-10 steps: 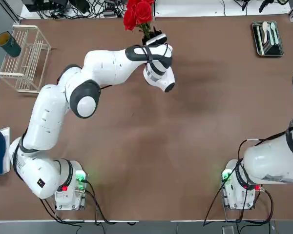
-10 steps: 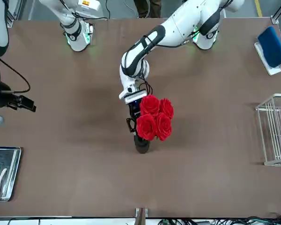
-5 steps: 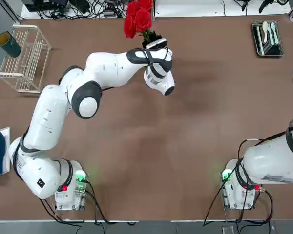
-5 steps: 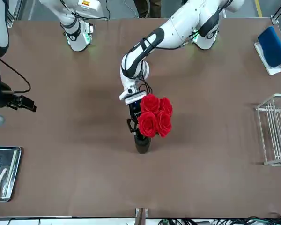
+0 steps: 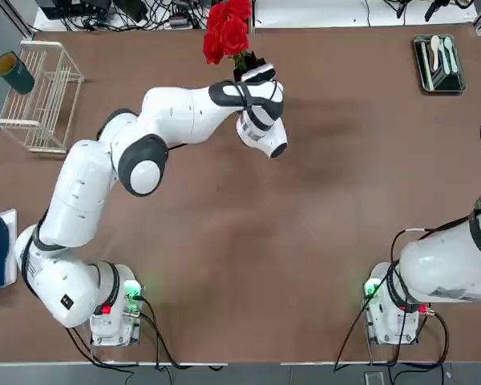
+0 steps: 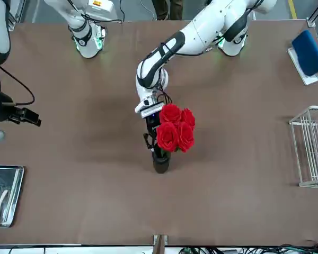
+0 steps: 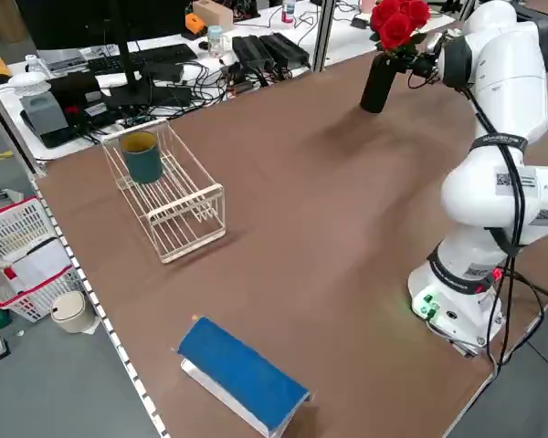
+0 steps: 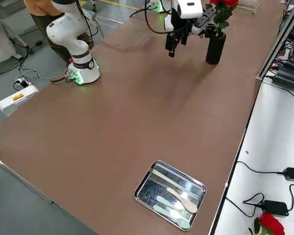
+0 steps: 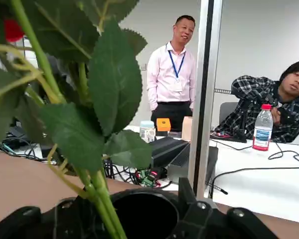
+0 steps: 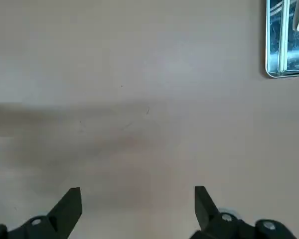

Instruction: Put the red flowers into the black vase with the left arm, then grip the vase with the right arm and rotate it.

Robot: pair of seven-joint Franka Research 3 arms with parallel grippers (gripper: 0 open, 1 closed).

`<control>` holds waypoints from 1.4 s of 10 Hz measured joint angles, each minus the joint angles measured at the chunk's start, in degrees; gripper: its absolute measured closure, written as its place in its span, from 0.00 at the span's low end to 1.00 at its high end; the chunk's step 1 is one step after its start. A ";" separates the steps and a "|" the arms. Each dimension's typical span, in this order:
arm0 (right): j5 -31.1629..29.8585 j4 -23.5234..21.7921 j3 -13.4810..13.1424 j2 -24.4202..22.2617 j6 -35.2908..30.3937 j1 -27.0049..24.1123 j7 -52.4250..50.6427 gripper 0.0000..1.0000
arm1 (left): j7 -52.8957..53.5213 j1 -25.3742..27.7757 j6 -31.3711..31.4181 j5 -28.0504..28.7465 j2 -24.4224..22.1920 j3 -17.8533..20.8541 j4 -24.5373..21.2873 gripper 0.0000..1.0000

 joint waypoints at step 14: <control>0.00 0.00 0.00 0.00 0.01 0.01 -0.01 0.00 | 2.44 -0.71 -0.30 -0.20 -0.07 -0.42 1.31 0.28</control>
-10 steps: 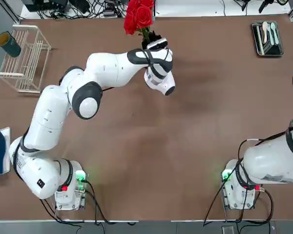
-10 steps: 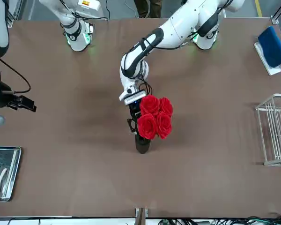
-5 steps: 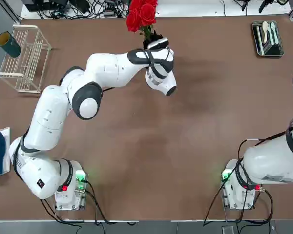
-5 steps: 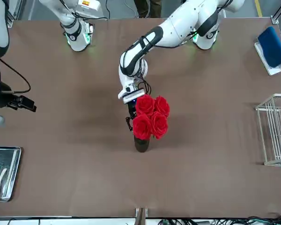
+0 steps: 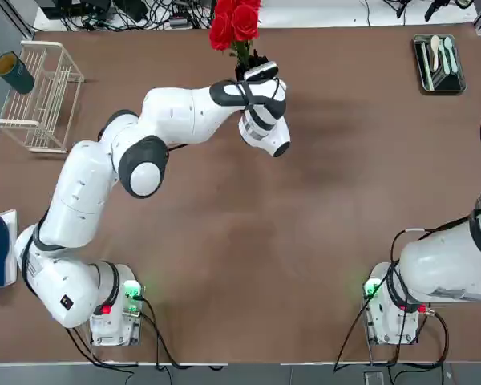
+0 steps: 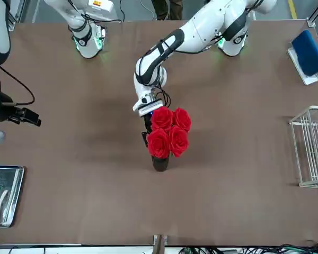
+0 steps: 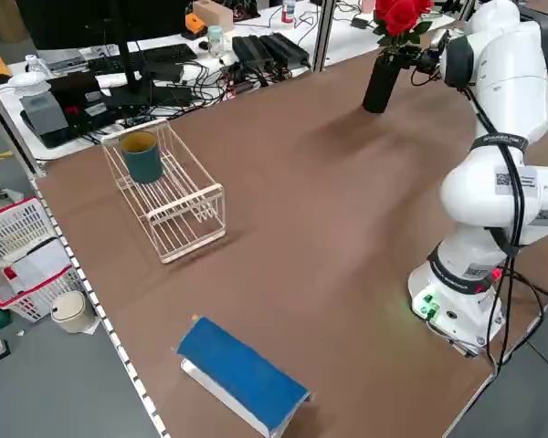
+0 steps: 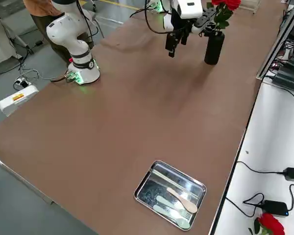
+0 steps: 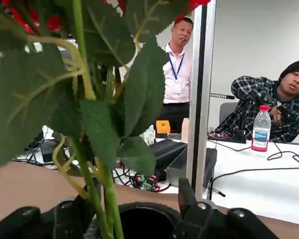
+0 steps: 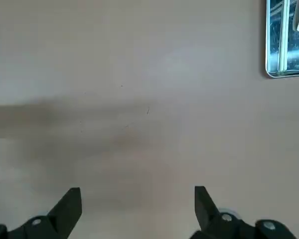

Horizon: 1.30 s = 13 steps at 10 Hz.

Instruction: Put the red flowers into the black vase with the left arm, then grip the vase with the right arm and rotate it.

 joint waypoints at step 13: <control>0.00 0.00 0.05 0.00 0.04 0.19 -0.02 0.00 | 8.75 0.00 0.00 -0.02 -0.01 0.00 0.20 0.22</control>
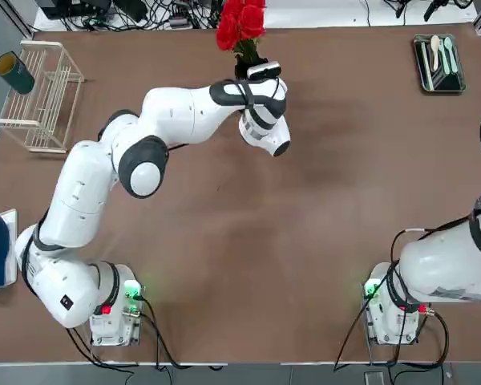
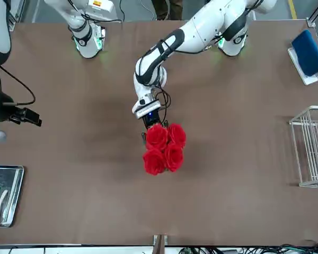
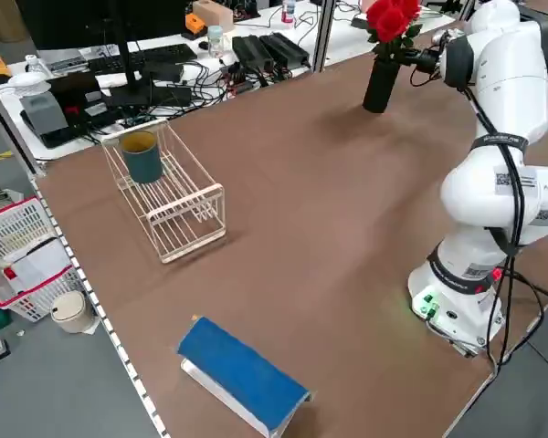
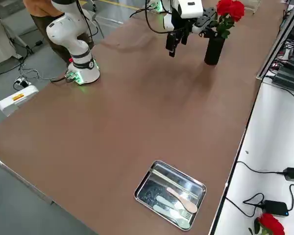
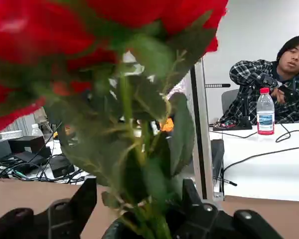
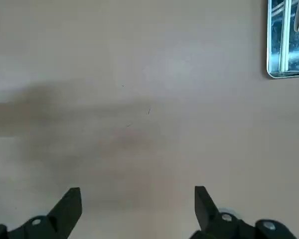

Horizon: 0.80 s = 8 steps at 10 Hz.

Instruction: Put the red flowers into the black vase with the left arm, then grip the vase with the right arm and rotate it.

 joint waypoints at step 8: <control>0.00 -0.02 0.04 0.00 -0.02 0.15 -0.01 0.00 | -0.45 -0.23 -2.43 -3.71 -2.08 -5.79 0.32 0.22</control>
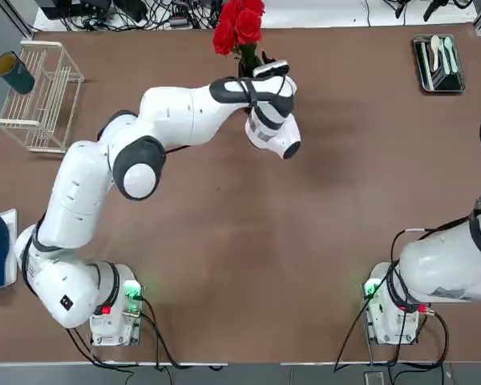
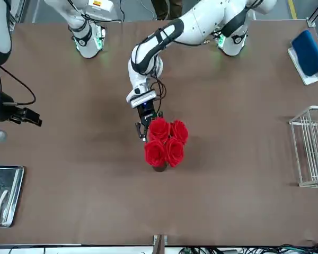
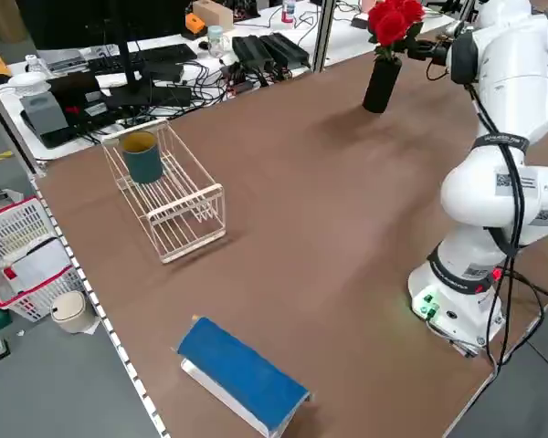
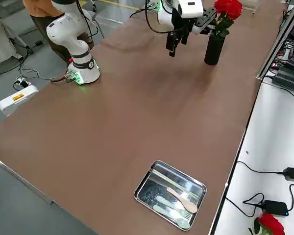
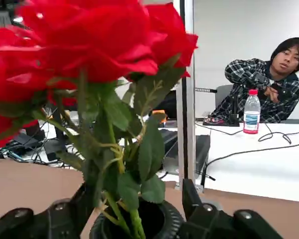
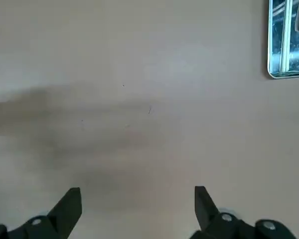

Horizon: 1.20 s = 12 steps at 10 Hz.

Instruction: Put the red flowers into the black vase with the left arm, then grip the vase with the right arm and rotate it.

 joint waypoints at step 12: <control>2.14 0.03 0.34 -0.01 2.20 2.54 0.04 0.00 | 6.55 1.66 -10.13 -22.80 -12.49 -11.96 0.22 0.21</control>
